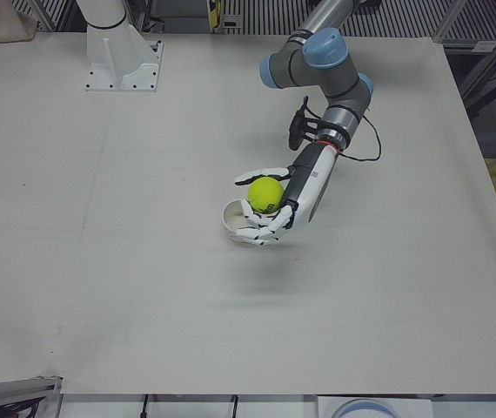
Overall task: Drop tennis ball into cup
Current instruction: 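Carry the yellow tennis ball in the left hand toward the white cup, then lower the left hand to hold the ball just above the cup opening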
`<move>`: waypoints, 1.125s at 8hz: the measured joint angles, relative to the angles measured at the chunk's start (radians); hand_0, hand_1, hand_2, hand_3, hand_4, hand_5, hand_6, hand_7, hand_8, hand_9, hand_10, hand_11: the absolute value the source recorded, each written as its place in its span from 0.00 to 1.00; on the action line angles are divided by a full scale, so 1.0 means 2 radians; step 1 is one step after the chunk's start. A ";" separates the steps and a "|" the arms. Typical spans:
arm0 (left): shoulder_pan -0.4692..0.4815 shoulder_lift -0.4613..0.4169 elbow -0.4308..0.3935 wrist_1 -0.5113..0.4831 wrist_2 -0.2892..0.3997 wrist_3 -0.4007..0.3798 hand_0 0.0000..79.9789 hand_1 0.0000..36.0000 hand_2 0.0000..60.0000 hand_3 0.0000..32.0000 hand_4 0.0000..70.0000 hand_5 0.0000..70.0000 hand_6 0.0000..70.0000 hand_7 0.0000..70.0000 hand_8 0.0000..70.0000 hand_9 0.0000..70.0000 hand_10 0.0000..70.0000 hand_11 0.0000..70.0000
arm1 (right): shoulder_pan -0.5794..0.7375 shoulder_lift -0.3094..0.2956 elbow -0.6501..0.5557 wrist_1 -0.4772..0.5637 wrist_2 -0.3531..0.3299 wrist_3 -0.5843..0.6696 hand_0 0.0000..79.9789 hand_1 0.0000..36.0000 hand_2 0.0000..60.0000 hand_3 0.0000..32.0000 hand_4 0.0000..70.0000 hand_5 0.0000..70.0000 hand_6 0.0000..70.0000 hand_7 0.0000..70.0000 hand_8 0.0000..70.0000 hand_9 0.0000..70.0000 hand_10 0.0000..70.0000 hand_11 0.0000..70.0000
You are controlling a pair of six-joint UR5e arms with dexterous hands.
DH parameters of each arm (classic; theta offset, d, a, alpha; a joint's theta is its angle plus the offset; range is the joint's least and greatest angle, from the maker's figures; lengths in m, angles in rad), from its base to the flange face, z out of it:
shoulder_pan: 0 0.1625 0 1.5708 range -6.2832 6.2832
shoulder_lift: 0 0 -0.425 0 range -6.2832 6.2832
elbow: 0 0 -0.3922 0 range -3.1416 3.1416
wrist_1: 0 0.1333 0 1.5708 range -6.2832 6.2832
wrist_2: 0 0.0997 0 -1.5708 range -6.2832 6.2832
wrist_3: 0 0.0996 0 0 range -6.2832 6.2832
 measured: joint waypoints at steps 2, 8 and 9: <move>0.020 -0.006 0.013 -0.023 -0.004 0.034 1.00 0.88 0.24 0.00 0.28 0.39 1.00 1.00 0.61 0.75 0.28 0.45 | 0.000 0.000 0.000 0.000 0.000 0.000 0.00 0.00 0.00 0.00 0.00 0.00 0.00 0.00 0.00 0.00 0.00 0.00; 0.057 -0.009 0.030 -0.046 -0.006 0.086 1.00 0.89 0.23 0.00 0.27 0.40 1.00 1.00 0.61 0.74 0.28 0.45 | 0.000 0.000 0.000 0.000 0.000 0.000 0.00 0.00 0.00 0.00 0.00 0.00 0.00 0.00 0.00 0.00 0.00 0.00; 0.066 -0.009 0.031 -0.046 -0.009 0.091 1.00 0.88 0.24 0.00 0.27 0.40 1.00 1.00 0.61 0.74 0.28 0.45 | 0.000 0.000 0.000 0.000 0.000 0.000 0.00 0.00 0.00 0.00 0.00 0.00 0.00 0.00 0.00 0.00 0.00 0.00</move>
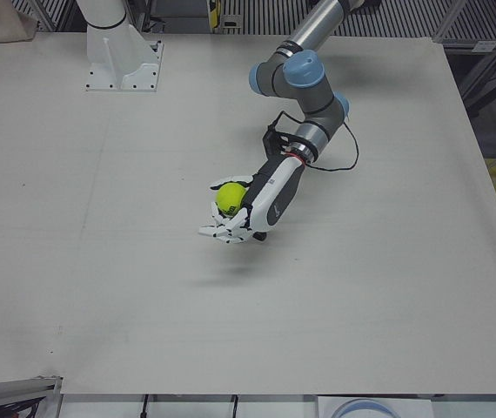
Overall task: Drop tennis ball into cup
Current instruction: 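Lower the left hand to hold the ball just above the cup opening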
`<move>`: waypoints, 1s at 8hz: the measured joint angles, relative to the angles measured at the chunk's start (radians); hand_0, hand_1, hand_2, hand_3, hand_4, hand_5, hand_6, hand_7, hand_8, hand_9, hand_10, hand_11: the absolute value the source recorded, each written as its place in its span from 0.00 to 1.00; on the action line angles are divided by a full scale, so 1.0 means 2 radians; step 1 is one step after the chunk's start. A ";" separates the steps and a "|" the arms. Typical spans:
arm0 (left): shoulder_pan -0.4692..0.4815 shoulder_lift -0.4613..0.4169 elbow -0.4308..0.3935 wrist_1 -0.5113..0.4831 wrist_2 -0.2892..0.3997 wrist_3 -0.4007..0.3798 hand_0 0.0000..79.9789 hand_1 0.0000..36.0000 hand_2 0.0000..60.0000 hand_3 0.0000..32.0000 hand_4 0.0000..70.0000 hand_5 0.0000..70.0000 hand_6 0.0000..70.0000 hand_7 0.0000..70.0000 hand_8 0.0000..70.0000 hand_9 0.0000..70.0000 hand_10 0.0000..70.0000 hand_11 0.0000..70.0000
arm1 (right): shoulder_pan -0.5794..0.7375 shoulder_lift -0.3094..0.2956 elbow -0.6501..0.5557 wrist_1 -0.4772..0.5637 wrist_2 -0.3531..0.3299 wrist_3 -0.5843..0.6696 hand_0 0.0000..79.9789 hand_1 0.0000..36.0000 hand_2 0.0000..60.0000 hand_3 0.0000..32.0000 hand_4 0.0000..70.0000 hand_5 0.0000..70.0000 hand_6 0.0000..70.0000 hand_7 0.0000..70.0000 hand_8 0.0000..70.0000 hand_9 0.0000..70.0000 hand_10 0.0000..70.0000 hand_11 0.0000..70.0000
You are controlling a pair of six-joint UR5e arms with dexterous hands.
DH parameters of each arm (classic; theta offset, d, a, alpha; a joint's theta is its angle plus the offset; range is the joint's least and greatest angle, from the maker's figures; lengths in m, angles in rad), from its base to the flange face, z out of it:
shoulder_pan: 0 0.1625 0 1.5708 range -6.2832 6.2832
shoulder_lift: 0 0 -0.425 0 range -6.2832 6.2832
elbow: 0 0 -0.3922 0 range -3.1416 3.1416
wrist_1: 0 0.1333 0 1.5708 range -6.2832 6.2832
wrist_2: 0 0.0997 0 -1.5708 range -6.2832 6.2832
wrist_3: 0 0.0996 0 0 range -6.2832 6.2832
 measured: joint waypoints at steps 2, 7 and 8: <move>0.018 0.000 0.002 0.000 -0.007 0.007 1.00 0.87 0.23 0.00 0.27 0.39 1.00 1.00 0.61 0.74 0.28 0.45 | 0.000 0.000 0.000 0.000 0.000 0.000 0.00 0.00 0.00 0.00 0.00 0.00 0.00 0.00 0.00 0.00 0.00 0.00; 0.027 -0.001 0.029 -0.024 -0.009 0.025 1.00 0.81 0.21 0.00 0.22 0.32 1.00 0.84 0.48 0.57 0.25 0.41 | 0.000 0.000 0.000 0.000 0.000 0.000 0.00 0.00 0.00 0.00 0.00 0.00 0.00 0.00 0.00 0.00 0.00 0.00; 0.027 -0.001 0.030 -0.025 -0.009 0.026 0.98 0.83 0.19 0.00 0.20 0.28 0.82 0.70 0.38 0.46 0.24 0.39 | 0.000 0.000 0.000 0.000 0.000 0.000 0.00 0.00 0.00 0.00 0.00 0.00 0.00 0.00 0.00 0.00 0.00 0.00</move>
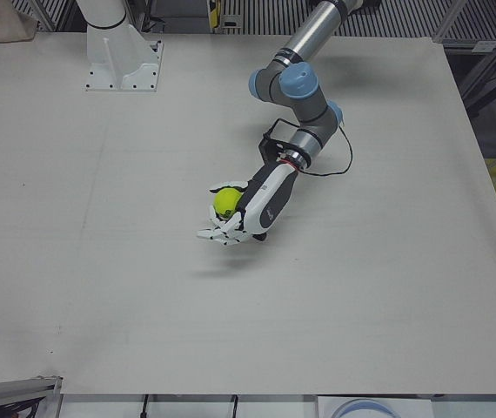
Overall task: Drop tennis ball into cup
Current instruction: 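Lower the left hand to hold the ball just above the cup opening, then open the left hand fingers to release the ball into the cup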
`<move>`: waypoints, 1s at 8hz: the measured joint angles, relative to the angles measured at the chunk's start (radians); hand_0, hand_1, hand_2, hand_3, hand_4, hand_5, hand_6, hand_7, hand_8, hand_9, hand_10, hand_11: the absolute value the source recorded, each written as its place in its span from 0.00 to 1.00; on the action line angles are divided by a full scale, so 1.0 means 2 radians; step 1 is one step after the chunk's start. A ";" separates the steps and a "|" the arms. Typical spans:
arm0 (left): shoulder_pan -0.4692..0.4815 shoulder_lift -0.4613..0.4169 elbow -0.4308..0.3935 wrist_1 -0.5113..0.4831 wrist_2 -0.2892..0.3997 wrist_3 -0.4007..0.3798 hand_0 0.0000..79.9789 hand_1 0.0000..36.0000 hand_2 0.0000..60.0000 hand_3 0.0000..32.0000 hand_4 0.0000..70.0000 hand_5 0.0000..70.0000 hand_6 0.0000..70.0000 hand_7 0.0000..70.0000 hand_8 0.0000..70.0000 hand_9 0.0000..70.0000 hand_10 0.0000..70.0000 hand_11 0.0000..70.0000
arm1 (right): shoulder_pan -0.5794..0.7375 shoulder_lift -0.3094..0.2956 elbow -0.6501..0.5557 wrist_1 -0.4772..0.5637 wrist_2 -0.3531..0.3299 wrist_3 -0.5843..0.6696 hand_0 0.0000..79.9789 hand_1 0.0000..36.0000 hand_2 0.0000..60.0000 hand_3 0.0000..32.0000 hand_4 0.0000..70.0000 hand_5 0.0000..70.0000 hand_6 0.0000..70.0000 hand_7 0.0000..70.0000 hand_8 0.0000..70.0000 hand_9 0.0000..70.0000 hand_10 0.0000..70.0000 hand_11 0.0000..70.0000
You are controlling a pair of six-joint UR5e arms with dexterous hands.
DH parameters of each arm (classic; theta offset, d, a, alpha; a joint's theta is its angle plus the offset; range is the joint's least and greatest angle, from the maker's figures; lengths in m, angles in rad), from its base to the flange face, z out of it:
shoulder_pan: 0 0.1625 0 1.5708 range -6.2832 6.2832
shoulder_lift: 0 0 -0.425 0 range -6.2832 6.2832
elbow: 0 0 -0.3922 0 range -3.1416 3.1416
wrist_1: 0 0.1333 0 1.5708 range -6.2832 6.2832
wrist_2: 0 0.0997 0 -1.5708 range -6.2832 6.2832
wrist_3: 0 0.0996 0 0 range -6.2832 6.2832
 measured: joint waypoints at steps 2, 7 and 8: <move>0.000 0.004 0.003 -0.001 0.001 0.001 0.94 0.84 0.15 0.00 0.15 0.24 0.58 0.50 0.27 0.33 0.23 0.38 | 0.000 0.000 0.000 0.000 0.000 0.000 0.00 0.00 0.00 0.00 0.00 0.00 0.00 0.00 0.00 0.00 0.00 0.00; 0.000 0.018 0.004 -0.011 0.001 0.001 0.92 0.80 0.11 0.00 0.15 0.24 0.61 0.24 0.21 0.20 0.19 0.32 | 0.000 0.000 0.000 0.000 0.000 0.000 0.00 0.00 0.00 0.00 0.00 0.00 0.00 0.00 0.00 0.00 0.00 0.00; -0.002 0.019 -0.002 -0.010 0.001 -0.009 0.89 0.79 0.08 0.00 0.15 0.23 0.52 0.24 0.19 0.19 0.20 0.34 | 0.000 0.000 0.000 0.000 0.000 0.000 0.00 0.00 0.00 0.00 0.00 0.00 0.00 0.00 0.00 0.00 0.00 0.00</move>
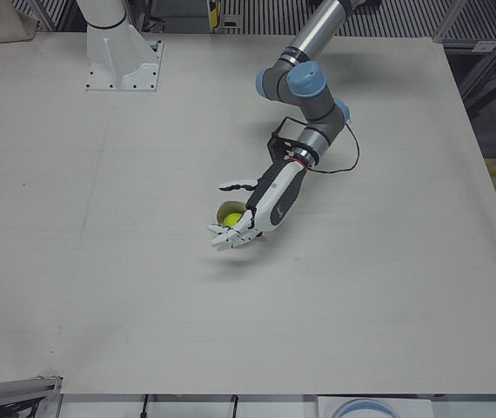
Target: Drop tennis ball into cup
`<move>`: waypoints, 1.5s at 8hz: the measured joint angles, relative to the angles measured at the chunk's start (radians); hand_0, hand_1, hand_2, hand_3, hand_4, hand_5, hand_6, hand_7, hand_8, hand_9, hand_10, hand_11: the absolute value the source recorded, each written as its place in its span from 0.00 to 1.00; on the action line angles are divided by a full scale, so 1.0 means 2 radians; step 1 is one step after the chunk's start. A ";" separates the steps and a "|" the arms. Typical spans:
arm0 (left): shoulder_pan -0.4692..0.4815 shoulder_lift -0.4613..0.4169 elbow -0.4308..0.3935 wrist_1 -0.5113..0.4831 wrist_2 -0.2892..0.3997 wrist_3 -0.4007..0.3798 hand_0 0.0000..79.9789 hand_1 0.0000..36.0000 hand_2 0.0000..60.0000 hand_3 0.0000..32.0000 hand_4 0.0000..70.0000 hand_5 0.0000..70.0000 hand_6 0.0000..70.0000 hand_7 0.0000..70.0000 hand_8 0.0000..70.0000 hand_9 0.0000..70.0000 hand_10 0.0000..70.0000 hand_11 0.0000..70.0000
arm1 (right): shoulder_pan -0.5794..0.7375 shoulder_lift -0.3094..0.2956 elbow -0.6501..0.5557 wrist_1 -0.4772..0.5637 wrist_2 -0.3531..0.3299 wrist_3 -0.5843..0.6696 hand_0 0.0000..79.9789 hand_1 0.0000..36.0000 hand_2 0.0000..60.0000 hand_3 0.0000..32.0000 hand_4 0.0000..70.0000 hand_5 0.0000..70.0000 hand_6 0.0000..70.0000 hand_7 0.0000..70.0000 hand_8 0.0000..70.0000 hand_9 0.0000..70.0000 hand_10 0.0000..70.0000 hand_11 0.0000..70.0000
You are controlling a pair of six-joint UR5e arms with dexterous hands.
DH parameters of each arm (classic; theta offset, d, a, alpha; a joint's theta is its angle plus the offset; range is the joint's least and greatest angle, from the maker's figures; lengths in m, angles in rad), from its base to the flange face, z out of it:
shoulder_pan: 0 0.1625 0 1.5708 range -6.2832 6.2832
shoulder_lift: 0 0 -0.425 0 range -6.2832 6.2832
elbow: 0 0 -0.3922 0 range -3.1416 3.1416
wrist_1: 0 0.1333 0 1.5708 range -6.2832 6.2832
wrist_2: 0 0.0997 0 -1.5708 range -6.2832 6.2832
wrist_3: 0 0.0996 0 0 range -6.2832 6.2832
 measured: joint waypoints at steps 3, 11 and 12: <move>-0.075 -0.004 -0.019 0.060 0.012 -0.087 0.83 0.73 0.09 0.00 0.20 0.24 0.63 0.32 0.22 0.22 0.23 0.37 | 0.000 0.000 0.000 0.000 0.000 0.000 0.00 0.00 0.00 0.00 0.00 0.00 0.00 0.00 0.00 0.00 0.00 0.00; -0.304 -0.008 -0.031 0.090 0.113 -0.107 1.00 0.81 0.03 0.00 0.21 0.23 0.55 0.37 0.22 0.24 0.22 0.36 | 0.000 0.000 0.000 0.000 0.000 0.000 0.00 0.00 0.00 0.00 0.00 0.00 0.00 0.00 0.00 0.00 0.00 0.00; -0.305 -0.008 -0.031 0.091 0.114 -0.108 0.98 0.80 0.03 0.00 0.20 0.23 0.55 0.36 0.21 0.24 0.22 0.36 | 0.000 0.000 0.000 0.000 0.000 0.000 0.00 0.00 0.00 0.00 0.00 0.00 0.00 0.00 0.00 0.00 0.00 0.00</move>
